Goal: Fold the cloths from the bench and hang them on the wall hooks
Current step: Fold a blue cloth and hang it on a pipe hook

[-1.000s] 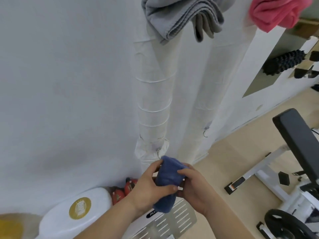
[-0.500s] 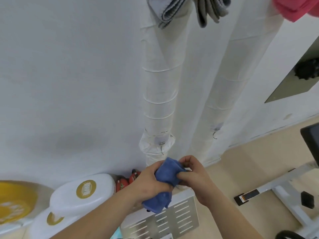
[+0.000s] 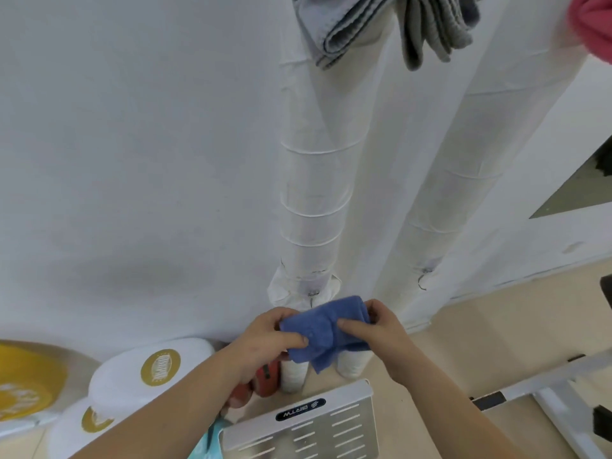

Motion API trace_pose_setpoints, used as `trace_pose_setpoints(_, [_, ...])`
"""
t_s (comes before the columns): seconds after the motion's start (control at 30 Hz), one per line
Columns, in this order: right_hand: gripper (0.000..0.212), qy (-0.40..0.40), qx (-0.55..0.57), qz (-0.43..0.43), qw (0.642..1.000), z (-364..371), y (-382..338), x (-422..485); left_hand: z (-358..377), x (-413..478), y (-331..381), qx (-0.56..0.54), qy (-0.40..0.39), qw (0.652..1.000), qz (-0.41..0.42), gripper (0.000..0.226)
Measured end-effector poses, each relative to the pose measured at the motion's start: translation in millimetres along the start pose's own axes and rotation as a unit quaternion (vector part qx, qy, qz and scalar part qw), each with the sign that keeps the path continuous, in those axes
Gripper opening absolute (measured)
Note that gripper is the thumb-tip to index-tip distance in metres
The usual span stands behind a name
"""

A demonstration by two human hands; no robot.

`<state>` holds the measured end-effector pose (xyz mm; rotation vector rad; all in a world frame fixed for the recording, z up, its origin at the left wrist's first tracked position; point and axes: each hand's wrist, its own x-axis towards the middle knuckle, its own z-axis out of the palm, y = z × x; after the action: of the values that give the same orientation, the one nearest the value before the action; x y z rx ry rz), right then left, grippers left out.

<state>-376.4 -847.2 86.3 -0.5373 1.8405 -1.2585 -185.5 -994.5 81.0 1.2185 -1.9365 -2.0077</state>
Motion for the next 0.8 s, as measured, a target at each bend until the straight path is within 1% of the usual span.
trace_pose_setpoints(0.03, [0.049,0.010,0.031,0.016,0.999,2,0,8,1,5,-2,-0.067,0.026,0.997,-0.020,0.044])
trace_pose_setpoints(0.1, [0.044,0.023,0.074,0.043,0.996,8,0,24,3,15,-4,-0.147,0.074,0.985,-0.049,0.036])
trace_pose_setpoints(0.17, [0.039,0.031,0.090,0.062,0.994,15,0,37,5,25,-6,-0.154,0.107,0.980,-0.065,0.032])
trace_pose_setpoints(0.2, [0.041,0.032,0.097,0.066,0.993,19,1,43,6,30,-8,-0.147,0.122,0.979,-0.069,0.033])
trace_pose_setpoints(0.23, [0.047,0.034,0.107,0.073,0.991,23,2,48,7,34,-8,-0.146,0.132,0.978,-0.073,0.035])
trace_pose_setpoints(0.27, [0.059,0.034,0.122,0.083,0.988,26,6,52,8,37,-10,-0.154,0.136,0.975,-0.082,0.036])
trace_pose_setpoints(0.3, [0.072,0.024,0.137,0.094,0.986,28,13,58,10,39,-11,-0.170,0.134,0.972,-0.092,0.034])
trace_pose_setpoints(0.33, [0.077,0.007,0.159,0.104,0.982,29,20,63,12,40,-13,-0.191,0.127,0.968,-0.106,0.031])
trace_pose_setpoints(0.37, [0.070,-0.007,0.177,0.109,0.978,30,22,63,14,41,-15,-0.211,0.118,0.963,-0.117,0.029])
trace_pose_setpoints(0.43, [0.048,-0.035,0.222,0.126,0.966,30,25,59,18,40,-19,-0.244,0.100,0.957,-0.122,0.029])
trace_pose_setpoints(0.47, [0.043,-0.039,0.232,0.133,0.963,29,29,58,19,38,-21,-0.257,0.088,0.955,-0.116,0.029])
trace_pose_setpoints(0.53, [0.042,-0.030,0.195,0.131,0.972,26,30,52,18,32,-23,-0.261,0.065,0.958,-0.095,0.027])
trace_pose_setpoints(0.57, [0.046,-0.017,0.153,0.129,0.980,25,32,51,17,29,-25,-0.253,0.060,0.962,-0.082,0.027])
trace_pose_setpoints(0.63, [0.064,0.053,0.064,0.135,0.987,23,34,42,17,19,-27,-0.227,0.065,0.970,-0.057,0.029])
trace_pose_setpoints(0.67, [0.069,0.088,0.055,0.144,0.984,23,37,38,17,15,-29,-0.199,0.076,0.976,-0.048,0.029])
trace_pose_setpoints(0.7, [0.068,0.092,0.076,0.159,0.980,25,35,31,18,11,-31,-0.172,0.086,0.981,-0.038,0.028])
trace_pose_setpoints(0.73, [0.063,0.059,0.119,0.175,0.976,26,32,25,20,6,-33,-0.156,0.088,0.983,-0.027,0.028])
trace_pose_setpoints(0.77, [0.058,0.005,0.171,0.187,0.967,27,31,19,23,2,-35,-0.151,0.078,0.985,-0.014,0.029])
trace_pose_setpoints(0.8, [0.055,-0.032,0.231,0.185,0.955,29,30,13,27,-3,-38,-0.153,0.060,0.986,0.000,0.029])
